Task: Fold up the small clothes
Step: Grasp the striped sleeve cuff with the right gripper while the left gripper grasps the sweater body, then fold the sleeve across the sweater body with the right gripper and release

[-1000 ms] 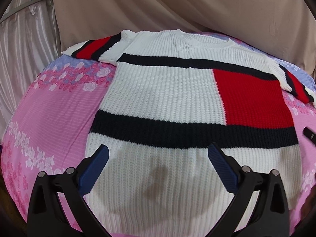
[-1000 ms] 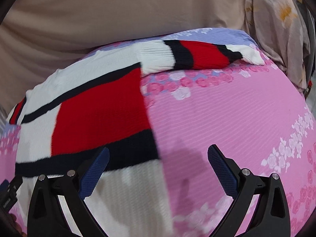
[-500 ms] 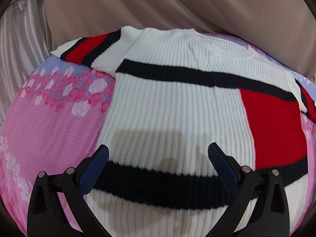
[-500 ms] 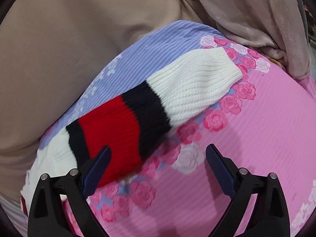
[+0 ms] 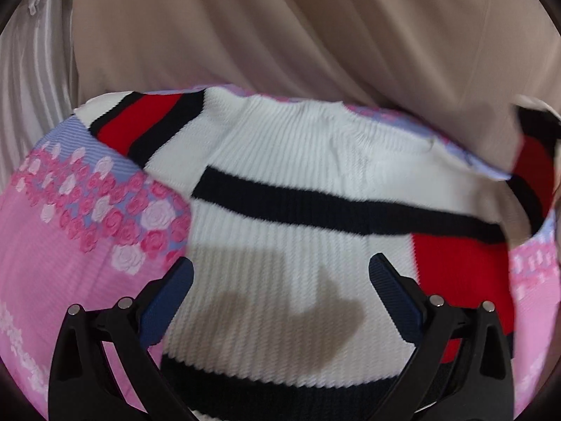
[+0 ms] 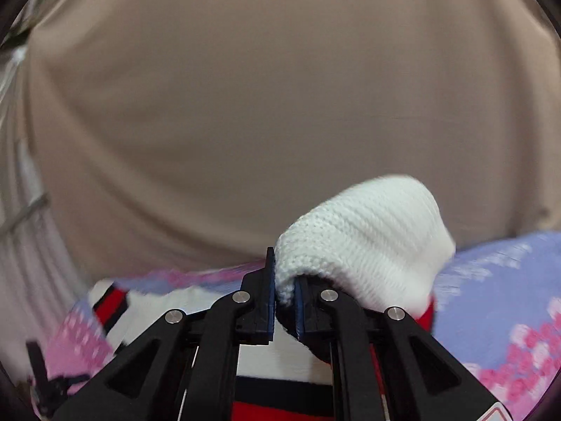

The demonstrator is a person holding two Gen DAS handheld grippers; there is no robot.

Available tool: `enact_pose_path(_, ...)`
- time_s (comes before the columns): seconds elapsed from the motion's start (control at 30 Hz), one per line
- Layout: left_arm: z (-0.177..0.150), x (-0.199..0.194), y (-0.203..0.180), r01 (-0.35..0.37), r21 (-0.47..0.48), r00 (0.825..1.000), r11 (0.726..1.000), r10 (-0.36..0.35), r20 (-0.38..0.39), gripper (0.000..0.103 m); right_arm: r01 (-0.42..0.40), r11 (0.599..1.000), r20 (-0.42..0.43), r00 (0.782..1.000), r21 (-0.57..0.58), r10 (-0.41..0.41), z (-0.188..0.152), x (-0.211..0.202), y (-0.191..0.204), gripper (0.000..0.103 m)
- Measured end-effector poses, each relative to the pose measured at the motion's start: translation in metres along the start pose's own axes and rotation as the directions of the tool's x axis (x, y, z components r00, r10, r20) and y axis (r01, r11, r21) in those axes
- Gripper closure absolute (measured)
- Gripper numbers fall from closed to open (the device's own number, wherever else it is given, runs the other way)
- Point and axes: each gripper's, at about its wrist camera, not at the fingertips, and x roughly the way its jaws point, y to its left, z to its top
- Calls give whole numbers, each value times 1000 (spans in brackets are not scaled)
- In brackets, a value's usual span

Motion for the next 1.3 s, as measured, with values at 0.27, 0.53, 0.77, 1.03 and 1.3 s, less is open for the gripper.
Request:
enact_pose_path(0.27, 28, 40, 5, 166, -92, 982, 982, -173, -76, 5, 31, 988, -320, 944, -149, -77, -113, 103, 64, 75)
enact_pose_path(0.53, 45, 97, 42, 149, -322, 981, 935, -181, -71, 5, 351, 936, -219, 914, 9, -341, -104, 7, -41, 30)
enact_pose_path(0.77, 76, 134, 8, 164, -256, 975, 953, -196, -104, 55, 426, 905, -356, 848, 17, -392, -101, 70, -81, 36)
enact_pose_path(1.03, 81, 112, -6, 245, -221, 969, 944, -247, 19, 95, 316, 915, -191, 943, 251, -274, -90, 19, -119, 93)
enact_pose_path(1.3, 55, 149, -35, 176, -171, 981, 969, -187, -50, 92, 345, 895, -251, 927, 283, -278, -110, 4, -136, 81)
